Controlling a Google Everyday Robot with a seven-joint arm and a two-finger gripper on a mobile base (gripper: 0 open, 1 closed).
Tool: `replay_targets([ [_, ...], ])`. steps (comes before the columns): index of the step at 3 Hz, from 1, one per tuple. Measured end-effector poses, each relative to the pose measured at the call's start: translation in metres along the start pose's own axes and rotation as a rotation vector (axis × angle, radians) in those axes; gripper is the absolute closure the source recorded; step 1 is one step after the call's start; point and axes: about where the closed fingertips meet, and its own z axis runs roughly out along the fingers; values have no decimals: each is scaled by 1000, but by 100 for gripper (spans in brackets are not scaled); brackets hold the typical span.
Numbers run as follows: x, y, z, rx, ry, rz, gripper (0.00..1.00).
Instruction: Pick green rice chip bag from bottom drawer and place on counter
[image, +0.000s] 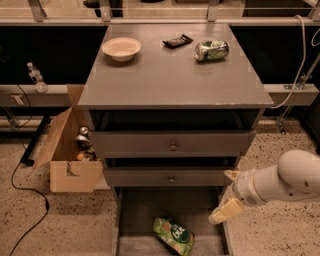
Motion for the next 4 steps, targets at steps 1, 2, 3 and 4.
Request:
replay_targets([
  [1,25,-3,55,8,-30,55,0],
  [2,25,-3,56,7,-30,55,0],
  [3,54,-12,80,5,-23,83,0],
  [4,99,-19,121,14,36,143,0],
])
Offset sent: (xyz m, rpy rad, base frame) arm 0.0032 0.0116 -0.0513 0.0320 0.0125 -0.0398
